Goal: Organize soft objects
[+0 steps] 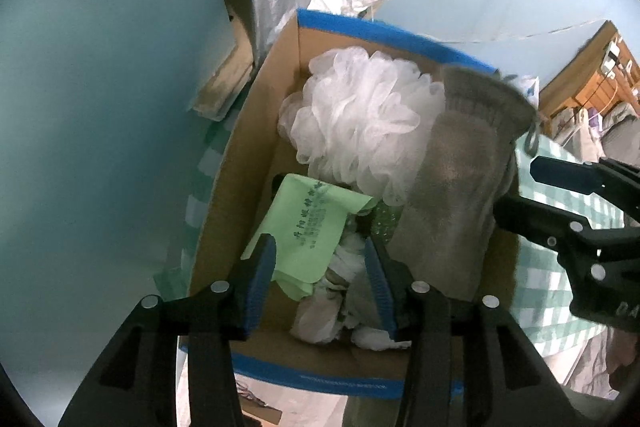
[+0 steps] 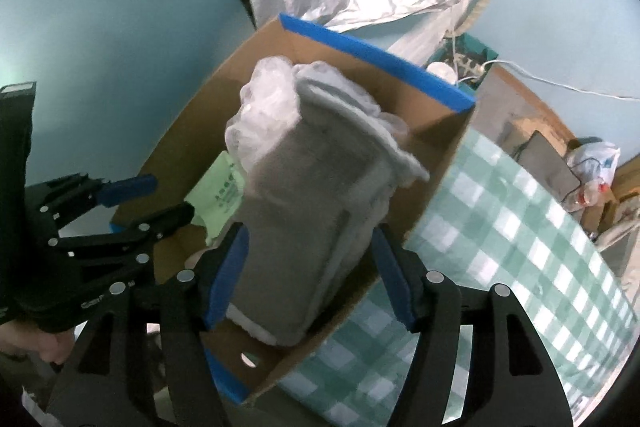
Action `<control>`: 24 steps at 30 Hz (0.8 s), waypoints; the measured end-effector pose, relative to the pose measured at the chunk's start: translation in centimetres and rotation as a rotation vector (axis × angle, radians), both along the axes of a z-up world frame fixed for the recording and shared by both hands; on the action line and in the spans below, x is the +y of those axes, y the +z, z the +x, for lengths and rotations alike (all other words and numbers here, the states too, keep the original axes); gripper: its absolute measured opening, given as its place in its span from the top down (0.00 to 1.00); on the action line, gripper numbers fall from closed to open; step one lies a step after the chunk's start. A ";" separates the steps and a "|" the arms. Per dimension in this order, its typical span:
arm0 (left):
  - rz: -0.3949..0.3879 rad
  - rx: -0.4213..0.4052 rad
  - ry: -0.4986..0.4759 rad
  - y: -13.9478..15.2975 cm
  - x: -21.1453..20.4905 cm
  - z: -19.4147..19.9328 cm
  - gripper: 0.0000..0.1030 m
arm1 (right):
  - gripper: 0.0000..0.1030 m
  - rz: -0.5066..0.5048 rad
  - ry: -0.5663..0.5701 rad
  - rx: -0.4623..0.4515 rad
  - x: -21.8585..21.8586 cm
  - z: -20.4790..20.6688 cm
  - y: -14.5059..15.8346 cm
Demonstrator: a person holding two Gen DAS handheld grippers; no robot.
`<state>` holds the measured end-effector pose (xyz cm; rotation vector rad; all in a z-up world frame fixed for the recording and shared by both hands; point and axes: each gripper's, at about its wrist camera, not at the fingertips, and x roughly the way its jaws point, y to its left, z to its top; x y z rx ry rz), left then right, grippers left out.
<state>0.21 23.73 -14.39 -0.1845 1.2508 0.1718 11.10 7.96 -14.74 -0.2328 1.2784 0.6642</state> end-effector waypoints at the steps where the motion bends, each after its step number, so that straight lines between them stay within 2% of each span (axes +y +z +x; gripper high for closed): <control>1: 0.000 -0.007 0.002 0.4 0.0 -0.1 0.50 | 0.37 0.004 -0.007 -0.004 -0.3 0.0 0.4; 3: 0.001 -0.025 0.003 1.2 -0.1 -0.4 0.47 | 0.37 0.011 -0.018 -0.008 -0.8 0.0 1.1; 8: 0.011 -0.042 -0.007 2.8 -0.8 -0.9 0.47 | 0.37 0.019 -0.042 -0.017 -1.9 -0.1 2.7; 10: 0.008 -0.049 -0.005 3.6 -1.1 -1.3 0.43 | 0.37 0.015 -0.047 -0.026 -2.4 -0.3 3.6; 12: 0.004 -0.062 -0.005 4.4 -1.4 -1.7 0.35 | 0.37 0.015 -0.052 -0.035 -2.8 -0.3 4.3; 17: 0.012 -0.081 0.001 6.5 -2.3 -2.3 0.33 | 0.37 0.027 -0.063 -0.057 -3.9 -0.1 6.2; 21: 0.013 -0.103 0.002 8.0 -3.0 -2.4 0.22 | 0.37 0.037 -0.082 -0.069 -5.0 -0.1 7.8; 24: 0.021 -0.120 0.001 9.3 -3.7 -2.6 0.20 | 0.37 0.051 -0.099 -0.081 -5.9 -0.1 9.0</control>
